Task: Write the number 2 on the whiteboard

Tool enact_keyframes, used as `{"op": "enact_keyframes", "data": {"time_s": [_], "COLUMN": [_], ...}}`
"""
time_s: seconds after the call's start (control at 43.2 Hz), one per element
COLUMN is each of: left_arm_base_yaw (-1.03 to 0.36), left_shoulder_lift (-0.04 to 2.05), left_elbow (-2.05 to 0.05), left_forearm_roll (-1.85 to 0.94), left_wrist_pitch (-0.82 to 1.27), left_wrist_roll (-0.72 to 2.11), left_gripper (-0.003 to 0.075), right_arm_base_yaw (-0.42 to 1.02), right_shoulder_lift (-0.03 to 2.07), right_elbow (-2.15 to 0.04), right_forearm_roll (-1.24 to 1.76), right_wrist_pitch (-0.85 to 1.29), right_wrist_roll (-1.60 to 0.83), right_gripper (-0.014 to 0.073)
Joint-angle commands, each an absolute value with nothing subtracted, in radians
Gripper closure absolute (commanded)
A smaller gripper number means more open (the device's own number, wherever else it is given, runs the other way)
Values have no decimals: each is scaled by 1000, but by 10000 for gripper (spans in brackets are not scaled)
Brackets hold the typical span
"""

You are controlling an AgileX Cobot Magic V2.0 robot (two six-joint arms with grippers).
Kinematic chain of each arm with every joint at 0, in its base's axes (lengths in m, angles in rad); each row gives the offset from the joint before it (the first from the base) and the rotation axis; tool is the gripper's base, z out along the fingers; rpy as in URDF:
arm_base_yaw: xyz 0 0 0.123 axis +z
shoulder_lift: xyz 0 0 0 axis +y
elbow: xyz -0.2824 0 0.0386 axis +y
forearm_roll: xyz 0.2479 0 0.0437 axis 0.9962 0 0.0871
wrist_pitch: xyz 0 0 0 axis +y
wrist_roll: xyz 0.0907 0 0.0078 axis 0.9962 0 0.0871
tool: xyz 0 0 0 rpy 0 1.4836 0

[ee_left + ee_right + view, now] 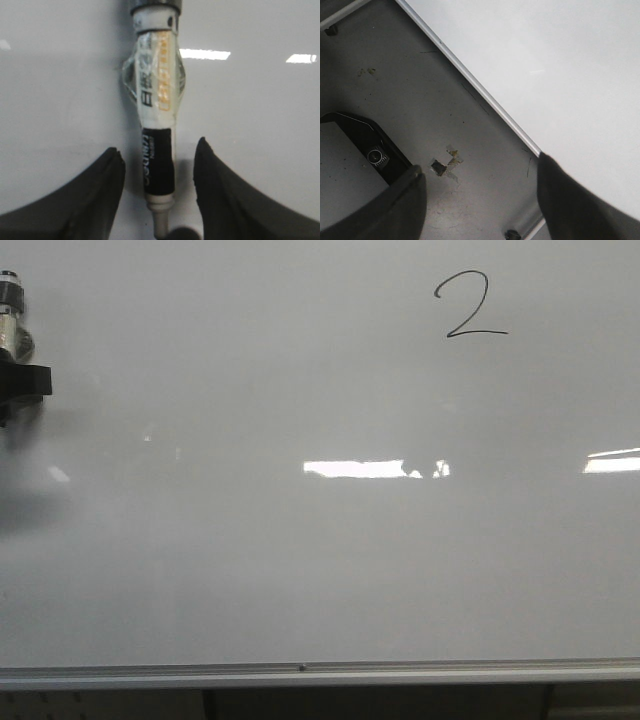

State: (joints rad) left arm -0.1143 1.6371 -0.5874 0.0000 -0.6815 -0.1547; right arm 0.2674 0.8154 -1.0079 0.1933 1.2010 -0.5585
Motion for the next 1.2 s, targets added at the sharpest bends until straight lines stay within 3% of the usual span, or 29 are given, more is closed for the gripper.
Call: {"op": "enact_keyframes", "data": {"time_s": [0.0, 0.232, 0.602, 0.81, 1.181], "left_arm_base_yaw": [-113, -113, -115, -162, -435], "left_shoulder_lift": [1557, 1365, 1103, 973, 792], "left_elbow": [-613, -623, -936, -993, -991], "left_forearm_roll": [-14, -12, -8, -8, -12], "left_wrist_pitch": [-712, -481, 390, 556, 812], "left_wrist_roll": [-124, 19, 25, 75, 73], "left_gripper": [381, 381, 381, 383, 383], "right_arm_base_yaw": [259, 259, 259, 259, 259], "right_shoulder_lift": [811, 811, 811, 811, 700], "right_elbow": [-1035, -1035, -1035, -1035, -997], "right_forearm_roll": [207, 207, 207, 207, 206], "right_wrist_pitch": [1155, 1151, 1121, 1059, 1024], "right_wrist_roll": [-558, -558, -502, -329, -229], "right_gripper": [95, 95, 95, 95, 132]}}
